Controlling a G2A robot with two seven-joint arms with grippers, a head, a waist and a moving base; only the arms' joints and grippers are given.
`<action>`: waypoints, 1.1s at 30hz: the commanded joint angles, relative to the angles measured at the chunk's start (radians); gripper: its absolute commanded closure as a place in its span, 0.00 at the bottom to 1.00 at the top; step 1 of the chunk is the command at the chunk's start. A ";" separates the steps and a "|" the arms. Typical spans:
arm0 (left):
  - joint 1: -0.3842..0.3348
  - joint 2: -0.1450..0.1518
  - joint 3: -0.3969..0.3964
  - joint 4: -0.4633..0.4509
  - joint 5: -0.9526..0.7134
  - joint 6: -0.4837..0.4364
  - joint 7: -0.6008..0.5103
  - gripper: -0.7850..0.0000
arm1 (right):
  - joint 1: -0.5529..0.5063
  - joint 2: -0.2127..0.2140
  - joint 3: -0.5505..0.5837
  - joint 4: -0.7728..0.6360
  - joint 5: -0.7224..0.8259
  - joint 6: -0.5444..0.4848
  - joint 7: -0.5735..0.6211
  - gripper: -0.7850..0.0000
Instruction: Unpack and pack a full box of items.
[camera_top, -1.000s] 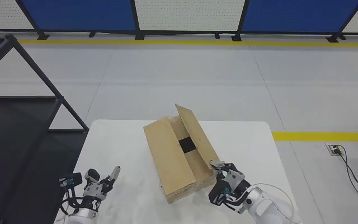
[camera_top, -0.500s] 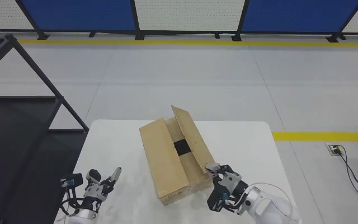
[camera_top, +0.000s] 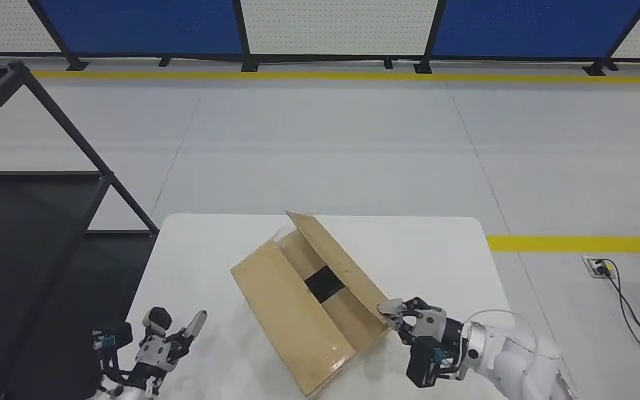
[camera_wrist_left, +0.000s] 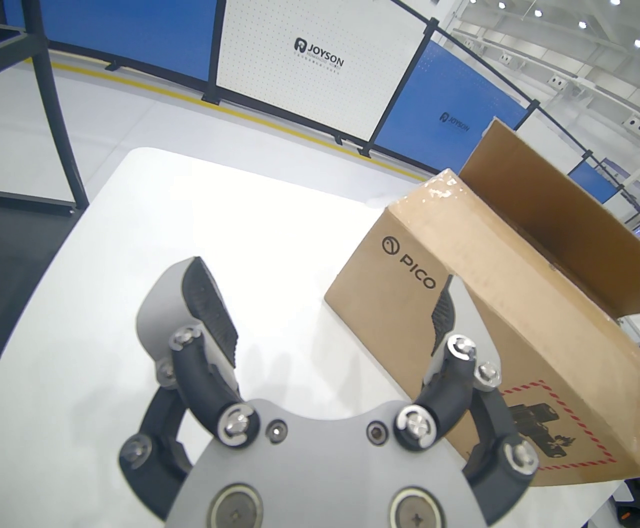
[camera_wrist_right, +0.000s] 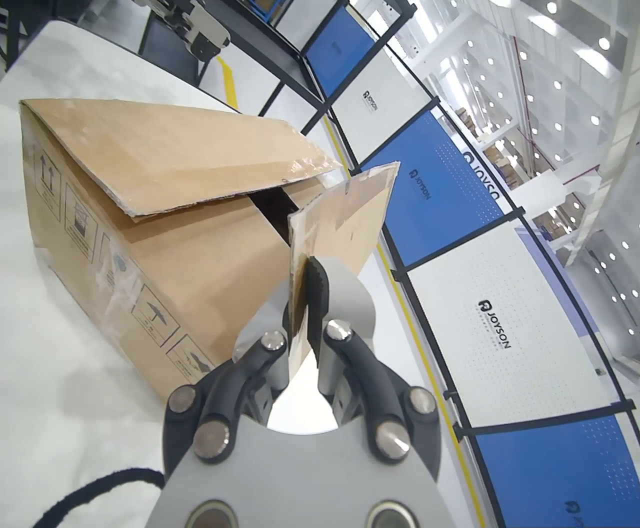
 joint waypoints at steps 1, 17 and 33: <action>0.003 0.003 -0.011 0.007 0.013 -0.039 0.003 0.00 | 0.018 0.009 0.003 0.019 -0.010 -0.022 -0.054 1.00; 0.005 0.014 -0.040 0.038 0.085 -0.157 -0.009 0.00 | 0.055 0.032 0.011 0.059 -0.044 -0.046 -0.132 1.00; -0.057 0.032 0.000 0.043 0.208 -0.348 -0.078 0.00 | 0.269 0.048 -0.121 0.177 -0.042 -0.153 -0.114 1.00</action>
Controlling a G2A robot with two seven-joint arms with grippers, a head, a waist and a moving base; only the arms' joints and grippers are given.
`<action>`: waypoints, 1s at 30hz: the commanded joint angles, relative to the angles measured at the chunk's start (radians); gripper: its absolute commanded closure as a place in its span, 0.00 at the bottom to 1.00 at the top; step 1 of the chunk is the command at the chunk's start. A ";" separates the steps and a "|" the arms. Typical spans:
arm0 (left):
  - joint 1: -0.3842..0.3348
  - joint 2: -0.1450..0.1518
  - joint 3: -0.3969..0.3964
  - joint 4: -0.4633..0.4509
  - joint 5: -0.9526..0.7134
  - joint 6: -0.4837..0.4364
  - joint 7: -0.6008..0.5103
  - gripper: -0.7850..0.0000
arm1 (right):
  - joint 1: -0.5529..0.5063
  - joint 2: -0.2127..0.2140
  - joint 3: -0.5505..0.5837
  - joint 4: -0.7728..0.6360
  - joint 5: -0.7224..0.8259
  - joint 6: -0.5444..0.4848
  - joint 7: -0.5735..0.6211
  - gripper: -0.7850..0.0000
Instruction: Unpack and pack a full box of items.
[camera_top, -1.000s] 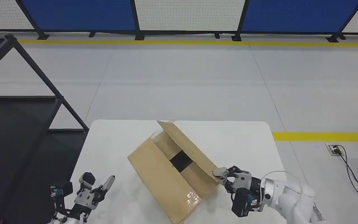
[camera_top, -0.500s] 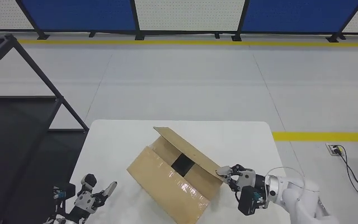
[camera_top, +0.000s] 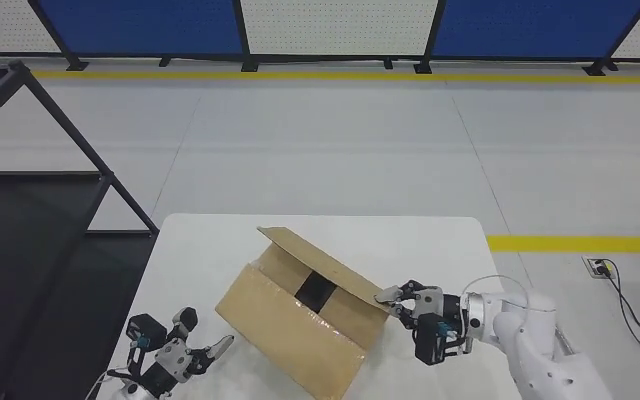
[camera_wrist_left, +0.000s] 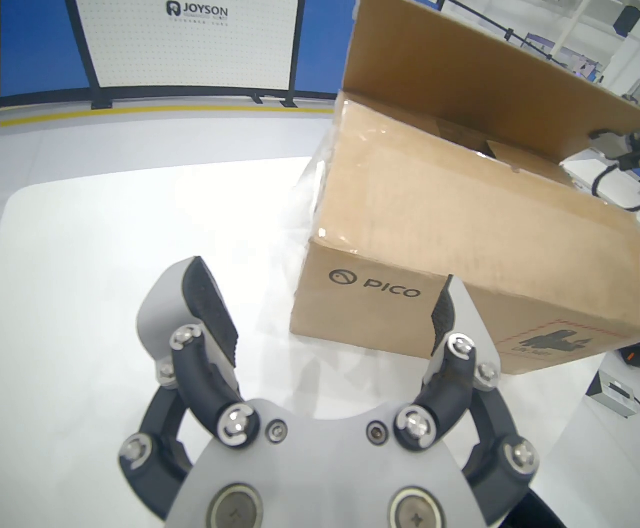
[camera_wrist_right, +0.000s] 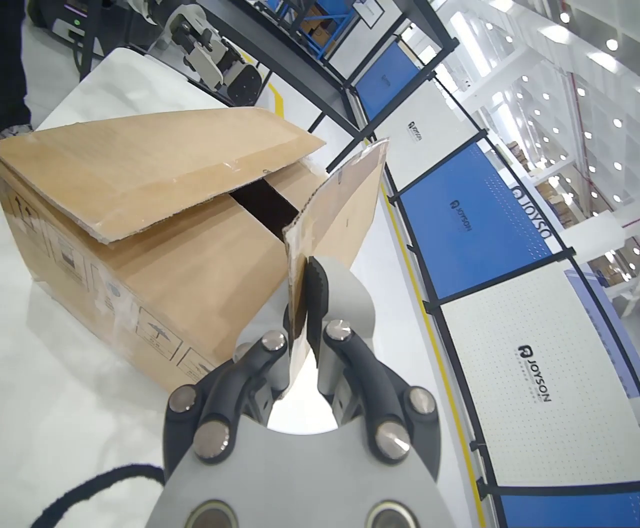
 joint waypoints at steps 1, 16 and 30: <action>-0.004 0.003 -0.001 0.002 0.010 -0.026 0.001 0.00 | 0.043 0.001 -0.023 0.038 -0.001 0.000 -0.008 1.00; -0.039 0.014 0.017 0.004 0.024 -0.071 -0.030 0.00 | 0.173 0.010 -0.101 0.158 0.063 0.028 0.023 0.00; -0.074 0.019 0.082 0.011 0.042 -0.067 -0.074 0.00 | -0.067 0.074 0.095 -0.062 0.117 0.151 0.000 0.00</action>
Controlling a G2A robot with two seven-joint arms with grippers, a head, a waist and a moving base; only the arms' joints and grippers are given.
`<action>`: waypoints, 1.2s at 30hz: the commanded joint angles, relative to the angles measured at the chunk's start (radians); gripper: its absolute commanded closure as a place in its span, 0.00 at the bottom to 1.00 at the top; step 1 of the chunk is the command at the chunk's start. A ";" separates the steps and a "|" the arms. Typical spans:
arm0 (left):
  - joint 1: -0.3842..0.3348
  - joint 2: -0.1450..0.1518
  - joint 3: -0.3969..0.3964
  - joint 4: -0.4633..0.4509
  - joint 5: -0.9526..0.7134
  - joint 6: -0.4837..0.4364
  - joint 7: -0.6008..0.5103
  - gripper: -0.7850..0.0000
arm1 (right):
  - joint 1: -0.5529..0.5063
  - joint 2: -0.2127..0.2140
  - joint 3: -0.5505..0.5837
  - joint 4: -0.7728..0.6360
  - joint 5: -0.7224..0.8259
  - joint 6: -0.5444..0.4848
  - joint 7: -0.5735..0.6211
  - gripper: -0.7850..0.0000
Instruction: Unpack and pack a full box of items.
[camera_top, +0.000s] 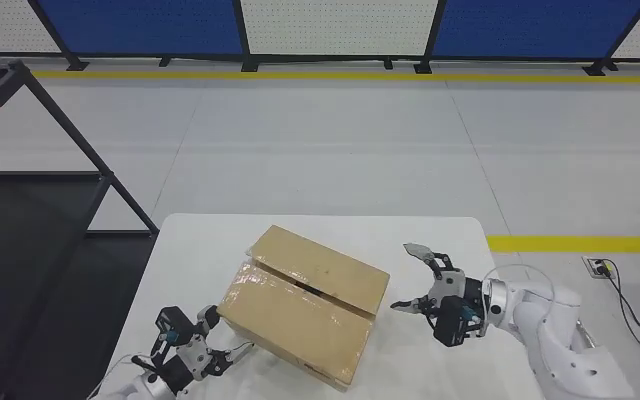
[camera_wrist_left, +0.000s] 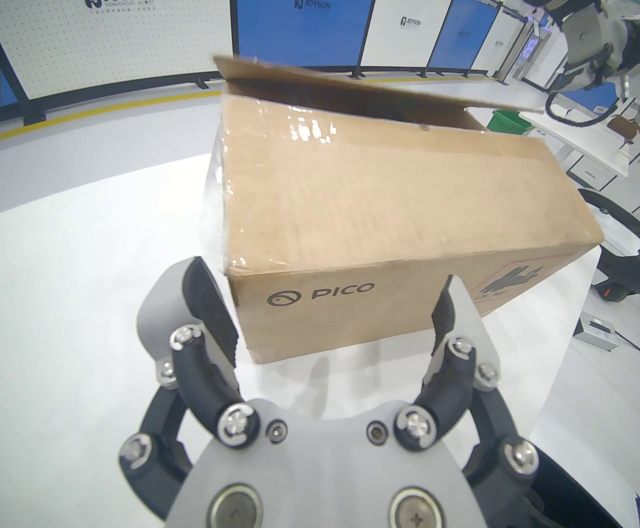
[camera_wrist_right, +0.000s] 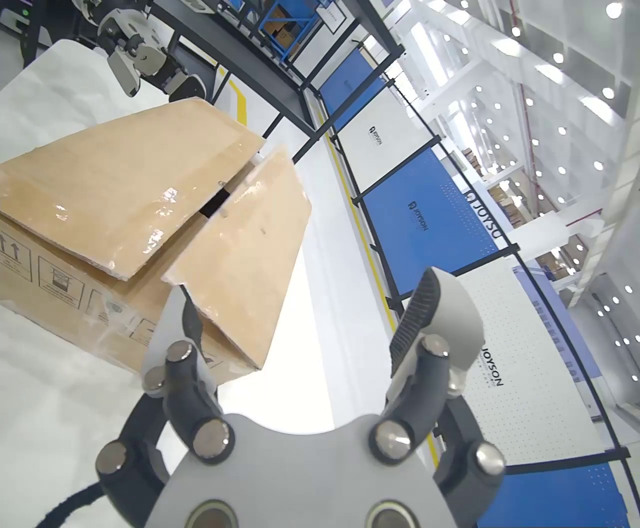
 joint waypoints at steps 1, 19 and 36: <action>-0.003 0.000 0.010 0.000 0.003 0.005 -0.002 0.00 | -0.052 0.010 0.044 -0.045 0.005 0.016 -0.007 0.00; 0.039 0.003 0.077 -0.052 0.046 0.004 -0.010 0.00 | -0.251 0.048 0.179 -0.200 0.035 0.079 -0.025 0.00; 0.039 0.003 0.077 -0.052 0.046 0.004 -0.010 0.00 | -0.251 0.048 0.179 -0.200 0.035 0.079 -0.025 0.00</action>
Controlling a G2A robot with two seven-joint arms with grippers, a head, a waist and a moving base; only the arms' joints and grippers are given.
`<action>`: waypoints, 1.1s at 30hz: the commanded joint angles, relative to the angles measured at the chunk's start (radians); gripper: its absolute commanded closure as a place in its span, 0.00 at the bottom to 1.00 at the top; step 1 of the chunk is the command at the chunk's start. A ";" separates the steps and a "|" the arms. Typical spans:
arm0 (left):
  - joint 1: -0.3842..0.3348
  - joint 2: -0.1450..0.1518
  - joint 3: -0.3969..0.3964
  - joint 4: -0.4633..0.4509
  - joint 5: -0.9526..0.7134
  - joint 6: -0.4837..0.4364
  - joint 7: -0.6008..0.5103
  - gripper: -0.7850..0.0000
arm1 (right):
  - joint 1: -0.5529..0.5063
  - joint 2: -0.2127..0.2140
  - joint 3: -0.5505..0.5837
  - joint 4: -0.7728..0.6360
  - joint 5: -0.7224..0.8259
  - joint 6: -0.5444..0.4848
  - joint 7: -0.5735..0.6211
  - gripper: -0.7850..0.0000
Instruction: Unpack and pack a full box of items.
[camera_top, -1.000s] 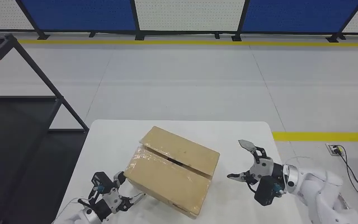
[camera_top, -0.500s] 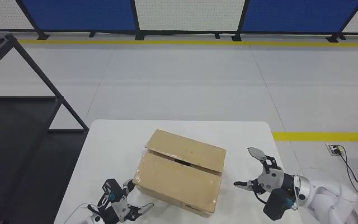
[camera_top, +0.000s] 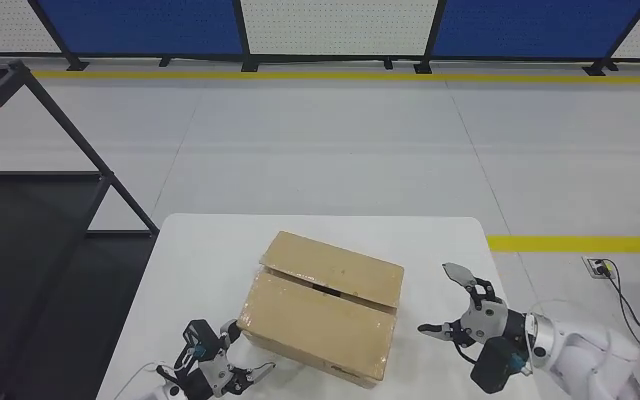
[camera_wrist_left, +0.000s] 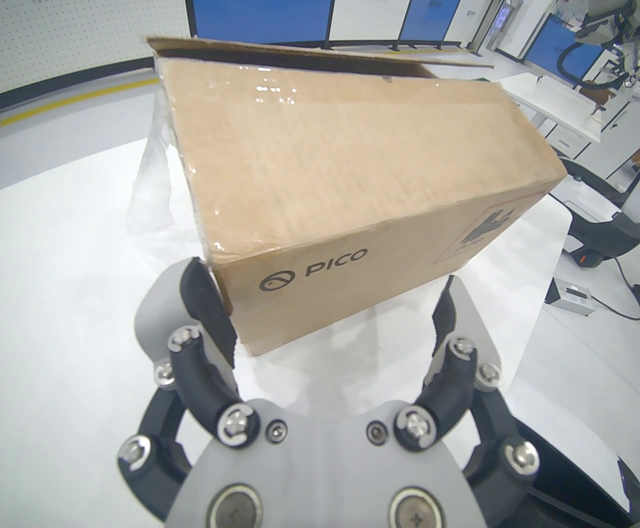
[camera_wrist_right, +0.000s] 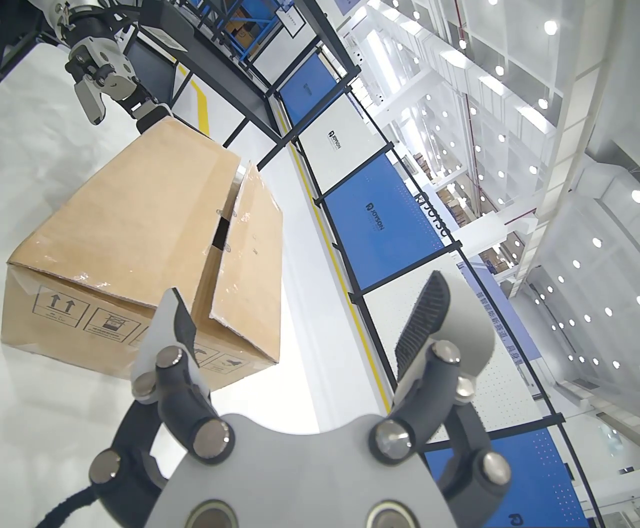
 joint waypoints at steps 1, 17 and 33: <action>0.000 0.000 0.000 0.000 0.000 0.000 0.000 0.00 | -0.004 0.000 0.000 -0.003 0.006 0.013 0.005 0.00; 0.005 -0.001 0.072 0.011 -0.001 -0.042 0.110 0.00 | -0.137 0.055 0.200 -0.139 -0.087 -0.096 -0.003 0.00; -0.008 0.011 0.096 0.043 0.102 -0.160 0.211 0.00 | -0.147 0.051 0.171 -0.141 -0.013 -0.122 0.106 0.00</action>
